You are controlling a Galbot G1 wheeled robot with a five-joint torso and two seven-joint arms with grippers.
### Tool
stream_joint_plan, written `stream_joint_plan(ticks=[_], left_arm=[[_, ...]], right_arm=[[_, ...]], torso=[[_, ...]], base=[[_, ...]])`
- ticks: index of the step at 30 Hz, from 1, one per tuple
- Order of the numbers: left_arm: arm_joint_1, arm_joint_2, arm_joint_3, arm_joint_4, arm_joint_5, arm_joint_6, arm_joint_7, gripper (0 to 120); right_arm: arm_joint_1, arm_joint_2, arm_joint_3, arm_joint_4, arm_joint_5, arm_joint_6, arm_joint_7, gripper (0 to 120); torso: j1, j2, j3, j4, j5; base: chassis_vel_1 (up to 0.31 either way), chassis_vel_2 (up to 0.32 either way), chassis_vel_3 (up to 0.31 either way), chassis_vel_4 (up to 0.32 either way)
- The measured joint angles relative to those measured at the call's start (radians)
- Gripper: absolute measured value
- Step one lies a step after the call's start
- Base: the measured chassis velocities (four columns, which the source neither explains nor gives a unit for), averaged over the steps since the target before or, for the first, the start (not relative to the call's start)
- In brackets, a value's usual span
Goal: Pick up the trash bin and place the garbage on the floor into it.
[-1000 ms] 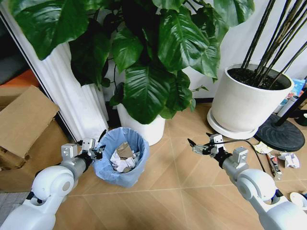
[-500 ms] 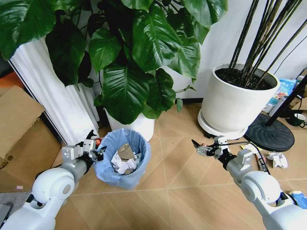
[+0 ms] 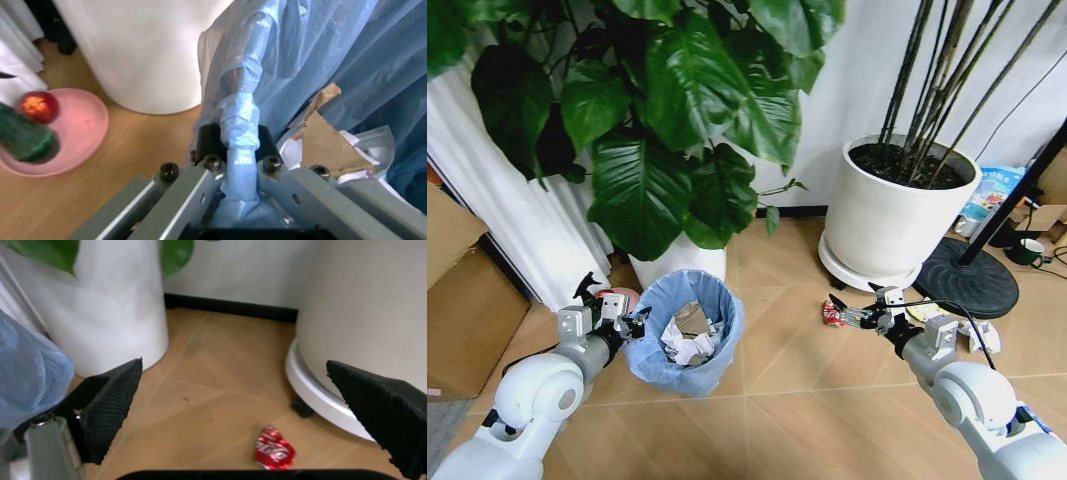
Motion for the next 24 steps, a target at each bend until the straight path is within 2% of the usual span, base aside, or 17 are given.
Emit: stream_joint_plan(ticks=[24], left_arm=[[-0.001,-0.006,0.003,0.004,0.002,0.000,0.000,0]], right_arm=[[0.006,0.003,-0.014,-0.028,-0.005,0.011,-0.011,100]], torso=[[0.000,0.000,0.000,0.0000,0.0004]], base=[[-0.154,-0.151,0.150,0.153]])
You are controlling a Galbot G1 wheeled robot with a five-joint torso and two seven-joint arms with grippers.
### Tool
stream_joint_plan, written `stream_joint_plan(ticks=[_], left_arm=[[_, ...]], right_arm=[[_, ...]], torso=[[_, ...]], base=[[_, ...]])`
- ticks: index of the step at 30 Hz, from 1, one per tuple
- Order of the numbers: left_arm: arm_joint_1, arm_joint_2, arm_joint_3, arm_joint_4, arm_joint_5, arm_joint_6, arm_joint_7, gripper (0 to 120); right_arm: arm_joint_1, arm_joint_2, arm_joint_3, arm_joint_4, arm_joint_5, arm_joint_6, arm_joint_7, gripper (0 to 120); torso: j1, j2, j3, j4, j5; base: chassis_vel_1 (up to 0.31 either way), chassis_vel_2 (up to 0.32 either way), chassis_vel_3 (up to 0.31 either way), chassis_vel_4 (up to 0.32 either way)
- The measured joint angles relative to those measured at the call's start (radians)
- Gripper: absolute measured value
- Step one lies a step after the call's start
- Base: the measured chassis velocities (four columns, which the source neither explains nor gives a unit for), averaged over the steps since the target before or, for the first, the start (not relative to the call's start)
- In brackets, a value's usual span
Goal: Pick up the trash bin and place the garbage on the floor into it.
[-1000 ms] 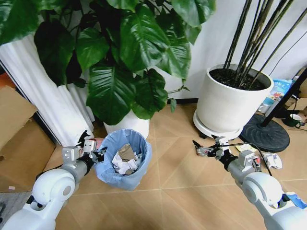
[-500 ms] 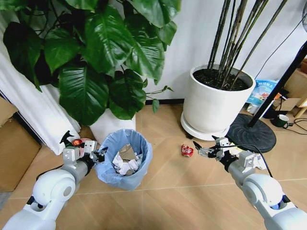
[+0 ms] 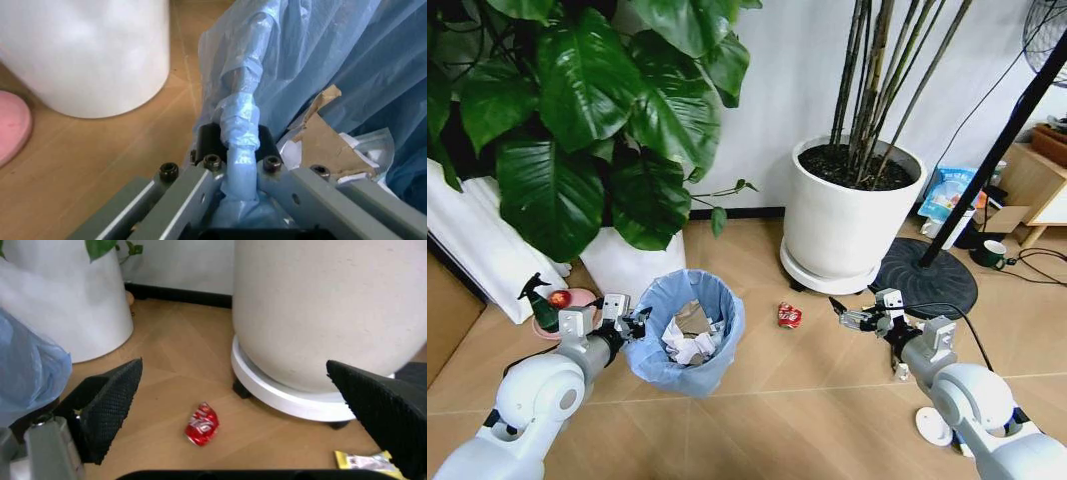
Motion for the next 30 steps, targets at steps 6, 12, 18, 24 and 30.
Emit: stream_joint_plan(ticks=[6,12,18,24,30], left_arm=[[0.001,-0.003,0.000,0.001,0.001,0.000,0.000,0],[0.000,-0.003,0.000,0.002,0.002,0.000,0.000,0],[0.000,-0.005,0.001,0.001,0.002,0.000,0.001,0],[0.004,-0.009,0.001,0.000,0.008,0.000,0.001,0],[0.007,-0.012,0.001,-0.001,0.013,0.000,0.003,0]], right_arm=[[0.001,0.001,-0.005,-0.005,-0.005,0.001,-0.003,100],[0.002,0.002,-0.008,-0.010,-0.008,0.004,-0.010,100],[-0.006,0.007,-0.010,-0.016,-0.019,0.020,-0.016,100],[-0.013,0.011,-0.009,-0.023,-0.028,0.040,-0.031,100],[-0.015,0.012,-0.008,-0.027,-0.034,0.049,-0.034,100]], torso=[[0.000,0.000,0.000,-0.0003,-0.0002],[0.000,0.000,0.000,0.0000,-0.0003],[0.000,0.000,0.000,-0.0004,0.0003],[0.000,0.000,0.000,0.0000,-0.0003],[0.000,0.000,0.000,0.0000,-0.0001]], base=[[-0.165,-0.147,0.142,0.150],[-0.154,-0.149,0.155,0.148],[-0.122,-0.131,0.105,0.110],[-0.019,-0.037,0.008,0.008],[0.001,0.056,0.022,-0.046]])
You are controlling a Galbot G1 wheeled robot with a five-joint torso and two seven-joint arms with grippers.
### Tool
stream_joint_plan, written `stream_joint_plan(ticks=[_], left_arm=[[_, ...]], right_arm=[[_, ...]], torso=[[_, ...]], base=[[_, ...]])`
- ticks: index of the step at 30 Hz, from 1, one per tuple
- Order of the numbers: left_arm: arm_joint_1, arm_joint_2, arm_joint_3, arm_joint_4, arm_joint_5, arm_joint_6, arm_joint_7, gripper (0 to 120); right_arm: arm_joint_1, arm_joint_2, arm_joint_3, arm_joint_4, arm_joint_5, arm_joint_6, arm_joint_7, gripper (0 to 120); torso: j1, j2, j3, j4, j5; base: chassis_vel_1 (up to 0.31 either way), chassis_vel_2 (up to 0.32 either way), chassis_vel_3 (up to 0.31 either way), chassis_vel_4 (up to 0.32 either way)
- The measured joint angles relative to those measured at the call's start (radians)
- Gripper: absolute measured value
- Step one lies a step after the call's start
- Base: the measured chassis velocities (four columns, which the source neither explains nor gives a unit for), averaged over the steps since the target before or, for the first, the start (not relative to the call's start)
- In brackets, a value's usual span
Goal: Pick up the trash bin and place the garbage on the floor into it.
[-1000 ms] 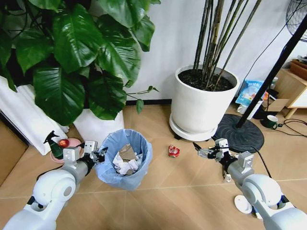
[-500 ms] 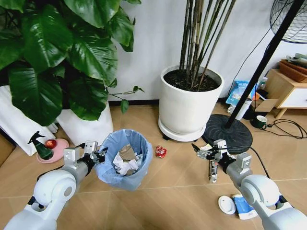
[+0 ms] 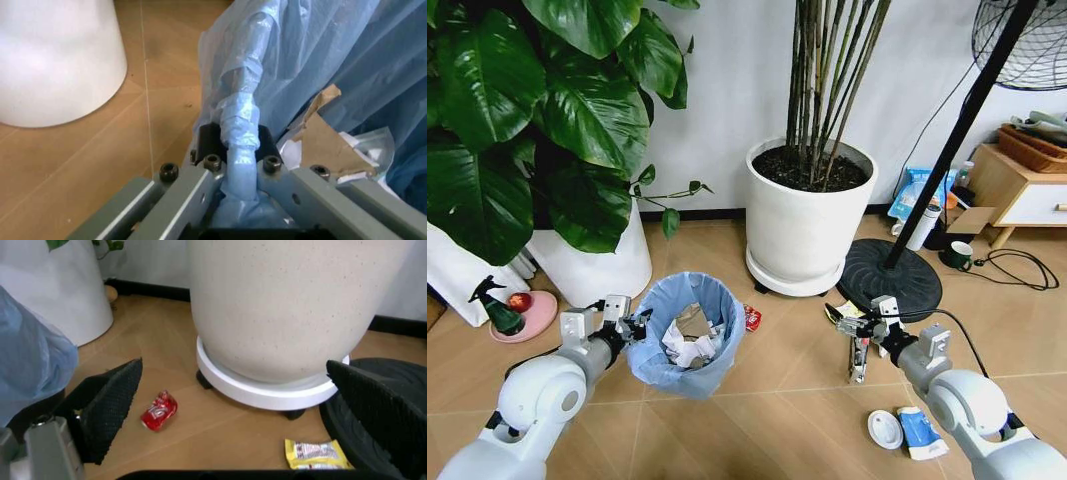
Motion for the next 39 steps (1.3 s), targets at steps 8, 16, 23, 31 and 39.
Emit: stream_joint_plan(ticks=[8,16,23,31,39], left_arm=[[0.000,-0.002,0.000,0.000,0.003,0.000,0.002,0],[0.000,-0.004,0.000,0.005,0.004,0.000,0.002,0],[-0.006,-0.007,-0.003,0.012,0.004,0.000,-0.005,0],[-0.002,-0.004,-0.022,0.003,-0.007,0.000,-0.021,0],[-0.004,0.001,-0.037,0.001,-0.007,-0.003,-0.024,0]], right_arm=[[0.000,0.002,-0.003,-0.006,-0.008,0.003,-0.004,100],[-0.007,-0.001,-0.013,-0.026,-0.023,0.023,-0.035,100],[0.053,-0.016,-0.104,-0.142,-0.026,0.070,-0.089,100],[0.245,0.008,-0.302,-0.358,-0.028,0.098,-0.111,100],[0.422,0.101,-0.500,-0.540,-0.015,0.049,-0.094,100]], torso=[[0.000,0.000,0.000,-0.0001,-0.0003],[0.000,0.000,0.000,-0.0002,-0.0001],[0.000,0.000,0.000,-0.0002,-0.0001],[0.000,0.000,0.000,-0.0001,-0.0003],[0.000,0.000,0.000,0.0000,-0.0002]], base=[[-0.123,0.128,0.141,-0.108],[-0.128,0.122,0.123,-0.116],[-0.008,0.011,0.002,-0.007],[0.000,0.000,0.000,0.000],[0.000,0.000,0.000,0.000]])
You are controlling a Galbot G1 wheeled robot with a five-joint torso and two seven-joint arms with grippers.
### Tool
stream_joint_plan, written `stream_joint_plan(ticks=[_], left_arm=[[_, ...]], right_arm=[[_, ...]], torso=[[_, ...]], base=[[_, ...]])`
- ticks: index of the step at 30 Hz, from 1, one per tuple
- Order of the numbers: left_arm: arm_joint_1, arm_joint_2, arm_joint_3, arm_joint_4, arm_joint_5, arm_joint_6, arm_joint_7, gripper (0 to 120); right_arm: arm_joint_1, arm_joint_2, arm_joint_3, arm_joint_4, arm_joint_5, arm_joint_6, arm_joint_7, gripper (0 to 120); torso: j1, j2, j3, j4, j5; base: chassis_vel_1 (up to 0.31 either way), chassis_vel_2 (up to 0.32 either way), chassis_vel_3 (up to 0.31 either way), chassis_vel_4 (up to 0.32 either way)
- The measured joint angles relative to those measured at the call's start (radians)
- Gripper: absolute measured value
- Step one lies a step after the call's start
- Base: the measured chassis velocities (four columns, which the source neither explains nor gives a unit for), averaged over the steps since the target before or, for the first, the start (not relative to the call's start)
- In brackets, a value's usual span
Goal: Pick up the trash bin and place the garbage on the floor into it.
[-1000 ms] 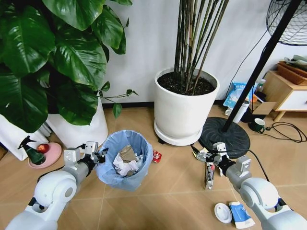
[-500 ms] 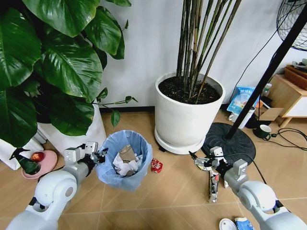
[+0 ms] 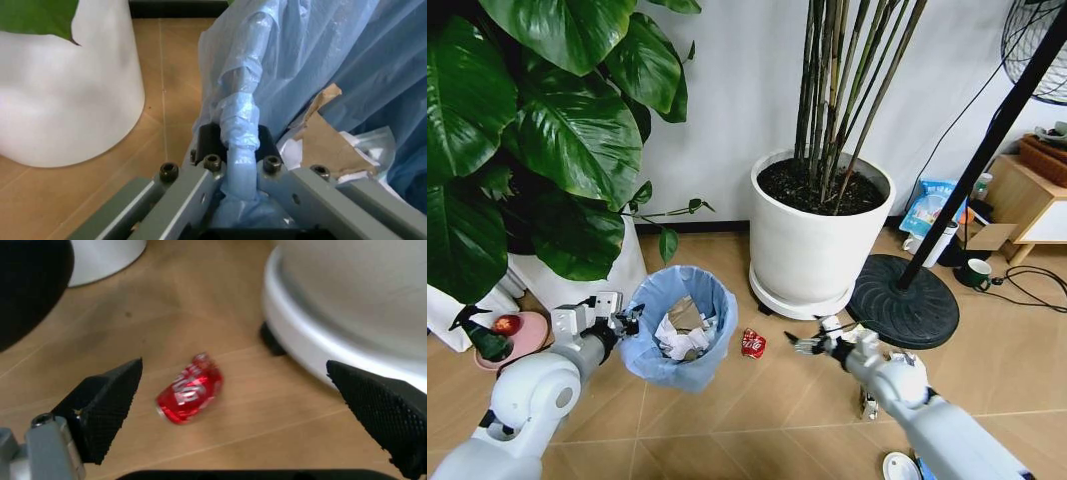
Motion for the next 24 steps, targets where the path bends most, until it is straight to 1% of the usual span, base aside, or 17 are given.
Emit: stream_joint_plan(ticks=[2,3,6,7,9,11,17,18,24], left_arm=[[-0.002,0.003,-0.002,0.000,0.001,-0.001,0.002,0],[-0.002,0.003,-0.002,0.000,0.001,-0.001,0.002,0],[-0.014,0.000,-0.005,0.000,0.001,-0.003,0.005,0],[-0.014,0.000,-0.005,0.000,0.001,-0.003,0.005,0],[-0.016,-0.006,-0.007,0.003,0.001,-0.004,0.005,0],[-0.016,-0.012,-0.007,0.005,0.003,-0.004,0.005,0],[-0.017,-0.020,-0.007,0.007,0.006,-0.004,0.006,0],[-0.021,-0.023,-0.007,0.009,0.007,-0.004,0.006,0],[-0.035,-0.028,-0.007,0.018,0.007,-0.004,0.007,0]], right_arm=[[0.036,0.037,-0.040,-0.050,0.004,-0.007,0.005,100],[0.036,0.037,-0.040,-0.050,0.004,-0.007,0.005,100],[0.095,0.117,-0.104,-0.146,0.005,-0.012,0.015,100],[0.095,0.117,-0.104,-0.146,0.005,-0.012,0.015,100],[0.139,0.181,-0.136,-0.237,0.005,-0.026,0.035,100],[0.167,0.218,-0.146,-0.296,0.005,-0.034,0.052,100],[0.191,0.247,-0.146,-0.351,0.005,-0.053,0.077,100],[0.201,0.253,-0.143,-0.368,0.006,-0.061,0.087,100],[0.224,0.266,-0.138,-0.409,0.019,-0.081,0.102,100]], torso=[[0.000,0.000,0.000,0.0001,-0.0005],[0.000,0.000,0.000,0.0001,-0.0005],[0.000,0.000,0.000,0.0000,0.0001],[0.000,0.000,0.000,0.0000,0.0001],[0.000,0.000,0.000,0.0000,-0.0001],[0.000,0.000,0.000,0.0002,0.0003],[0.000,0.000,0.000,0.0001,-0.0003],[0.000,0.000,0.000,0.0000,0.0001],[0.000,0.000,0.000,-0.0002,-0.0001]], base=[[0.000,0.000,0.000,0.000],[0.000,0.000,0.000,0.000],[0.000,0.000,0.000,0.000],[0.000,0.000,0.000,0.000],[0.000,0.000,0.000,0.000],[0.000,0.000,0.000,0.000],[0.000,0.000,0.000,0.000],[0.000,0.000,0.000,0.000],[0.000,0.000,0.000,0.000]])
